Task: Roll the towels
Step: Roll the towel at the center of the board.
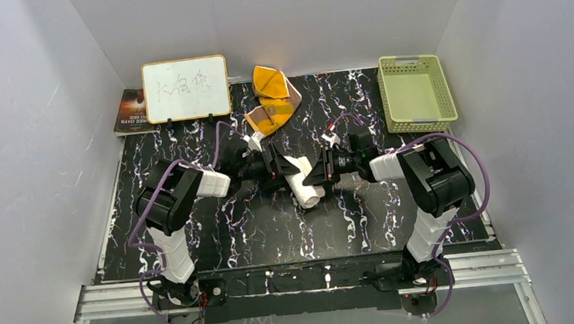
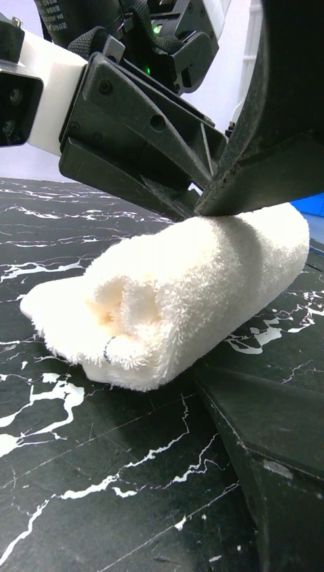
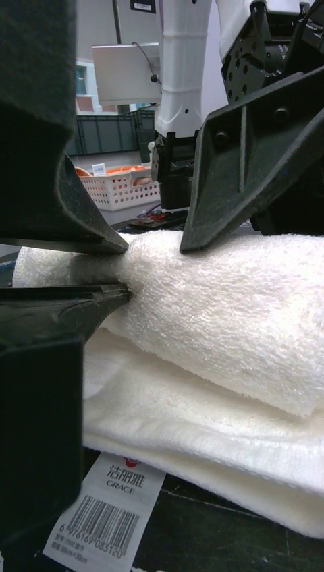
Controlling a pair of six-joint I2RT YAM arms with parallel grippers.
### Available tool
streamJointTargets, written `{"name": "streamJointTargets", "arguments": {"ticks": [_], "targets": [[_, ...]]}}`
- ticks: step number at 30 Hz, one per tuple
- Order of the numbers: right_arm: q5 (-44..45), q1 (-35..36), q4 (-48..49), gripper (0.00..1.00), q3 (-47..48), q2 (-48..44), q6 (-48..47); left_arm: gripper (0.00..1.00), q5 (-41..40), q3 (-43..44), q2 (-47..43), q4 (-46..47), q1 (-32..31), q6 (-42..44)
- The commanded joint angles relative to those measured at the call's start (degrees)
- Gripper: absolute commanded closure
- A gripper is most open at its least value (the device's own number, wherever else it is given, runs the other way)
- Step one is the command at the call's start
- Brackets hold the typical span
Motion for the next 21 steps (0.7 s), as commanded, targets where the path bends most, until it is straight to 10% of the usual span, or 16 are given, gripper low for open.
{"name": "streamJointTargets", "arguments": {"ticks": [1,12,21], "targets": [[-2.21,-0.21,2.45,0.81,0.46,-0.31,0.34,0.24,-3.42,0.57,1.51,0.69,-0.58,1.09],[22.43,2.56,-28.47,0.58,10.96,-12.38,-21.23,0.41,-11.19,3.01,-4.1,-14.53,-1.38,10.88],[52.48,21.46,-37.94,0.55,17.58,-19.28,-29.63,0.41,-16.85,5.74,-6.91,-26.23,-1.51,14.66]]}}
